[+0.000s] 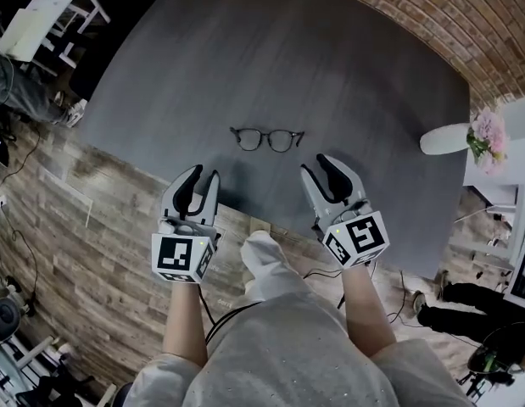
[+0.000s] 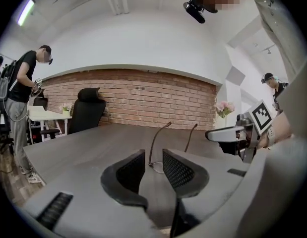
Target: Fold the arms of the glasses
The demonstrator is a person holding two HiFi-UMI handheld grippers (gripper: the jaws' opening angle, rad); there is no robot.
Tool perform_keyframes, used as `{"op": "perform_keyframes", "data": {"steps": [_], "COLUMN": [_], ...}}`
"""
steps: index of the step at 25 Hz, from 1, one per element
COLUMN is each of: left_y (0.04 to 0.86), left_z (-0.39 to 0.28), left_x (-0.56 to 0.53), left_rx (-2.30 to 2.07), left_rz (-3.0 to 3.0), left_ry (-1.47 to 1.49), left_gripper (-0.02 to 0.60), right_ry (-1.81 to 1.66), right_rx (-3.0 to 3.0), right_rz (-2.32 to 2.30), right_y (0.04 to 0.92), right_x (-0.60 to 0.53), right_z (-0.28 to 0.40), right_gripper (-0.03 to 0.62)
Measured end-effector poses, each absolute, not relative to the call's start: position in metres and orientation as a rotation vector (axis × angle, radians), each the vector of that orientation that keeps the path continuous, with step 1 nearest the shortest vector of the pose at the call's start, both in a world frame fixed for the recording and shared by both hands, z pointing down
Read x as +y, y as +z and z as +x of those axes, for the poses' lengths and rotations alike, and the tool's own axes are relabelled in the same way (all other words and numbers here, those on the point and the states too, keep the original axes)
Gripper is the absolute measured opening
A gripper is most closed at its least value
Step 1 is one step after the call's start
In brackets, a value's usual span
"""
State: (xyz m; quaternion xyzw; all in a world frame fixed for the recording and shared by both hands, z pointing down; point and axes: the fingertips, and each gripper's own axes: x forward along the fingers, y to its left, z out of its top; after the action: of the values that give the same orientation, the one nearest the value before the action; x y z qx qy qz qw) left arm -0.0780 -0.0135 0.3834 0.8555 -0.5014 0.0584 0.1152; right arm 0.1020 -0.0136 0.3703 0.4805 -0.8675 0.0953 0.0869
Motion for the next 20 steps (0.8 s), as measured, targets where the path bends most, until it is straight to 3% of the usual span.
{"op": "perform_keyframes", "data": {"steps": [20], "left_y": [0.422], "left_z": [-0.045], "left_x": [-0.084], "left_rx": [-1.35], "left_rz": [2.514], "left_ry": [0.29], "left_gripper": [0.11], "right_ry": [0.33], "right_rx": [-2.591], "right_rz": [1.295], "right_y": [0.407], "right_x": [-0.08], "right_z": [0.103], "right_gripper": [0.137]}}
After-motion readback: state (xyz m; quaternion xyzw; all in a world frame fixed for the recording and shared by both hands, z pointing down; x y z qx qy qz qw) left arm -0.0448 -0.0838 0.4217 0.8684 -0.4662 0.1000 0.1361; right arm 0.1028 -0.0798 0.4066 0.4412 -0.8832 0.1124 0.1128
